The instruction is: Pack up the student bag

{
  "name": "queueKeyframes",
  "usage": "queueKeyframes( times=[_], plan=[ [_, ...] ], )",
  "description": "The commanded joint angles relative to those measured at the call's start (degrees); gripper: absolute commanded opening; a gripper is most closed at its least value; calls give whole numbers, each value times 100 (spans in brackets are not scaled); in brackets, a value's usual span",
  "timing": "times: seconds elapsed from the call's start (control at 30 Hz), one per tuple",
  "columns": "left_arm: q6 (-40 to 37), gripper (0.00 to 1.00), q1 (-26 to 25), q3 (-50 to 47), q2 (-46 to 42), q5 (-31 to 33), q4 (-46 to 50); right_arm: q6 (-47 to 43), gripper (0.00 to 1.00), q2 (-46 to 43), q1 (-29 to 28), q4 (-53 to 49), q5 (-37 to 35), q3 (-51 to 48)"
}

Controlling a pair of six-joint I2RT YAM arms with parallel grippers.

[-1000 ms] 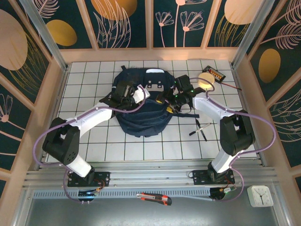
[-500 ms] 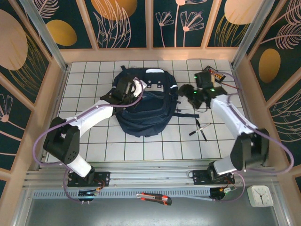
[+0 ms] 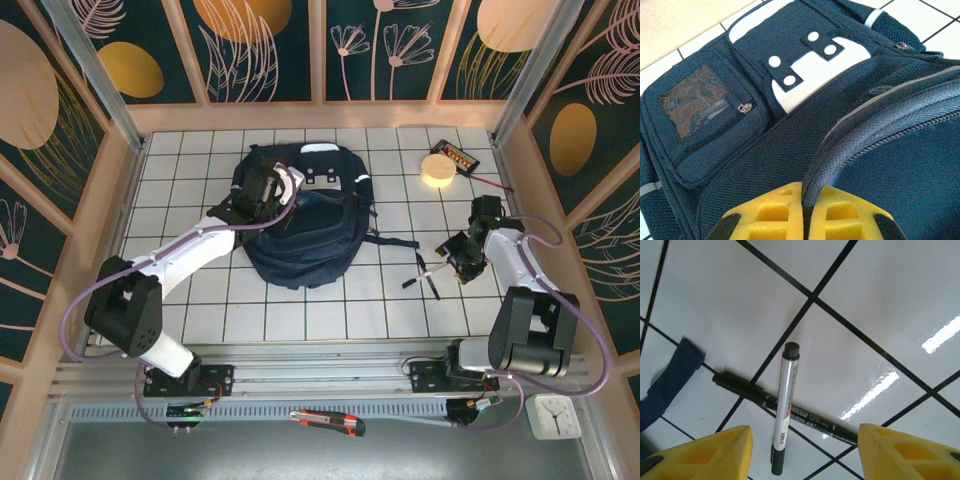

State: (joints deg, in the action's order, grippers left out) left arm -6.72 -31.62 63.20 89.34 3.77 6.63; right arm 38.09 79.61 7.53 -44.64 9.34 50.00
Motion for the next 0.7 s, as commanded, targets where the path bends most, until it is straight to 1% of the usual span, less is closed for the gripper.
queueKeyframes(
  times=[0.0, 0.2, 0.43, 0.57, 0.67],
  plan=[
    [198, 0, 50, -33, -309, 221, -259, -30, 55, 352, 35, 251, 146, 58],
    [222, 0, 50, -36, -330, 195, -276, -5, 51, 915, 25, 496, 234, 261],
    [229, 0, 51, -5, -303, 157, -327, -14, 47, 1285, -58, 640, 259, 361],
    [199, 0, 50, -1, -277, 168, -323, -1, 42, 1373, -54, 726, 295, 344],
    [150, 0, 55, 17, -273, 185, -294, -5, 36, 1433, -55, 779, 339, 327]
  ],
)
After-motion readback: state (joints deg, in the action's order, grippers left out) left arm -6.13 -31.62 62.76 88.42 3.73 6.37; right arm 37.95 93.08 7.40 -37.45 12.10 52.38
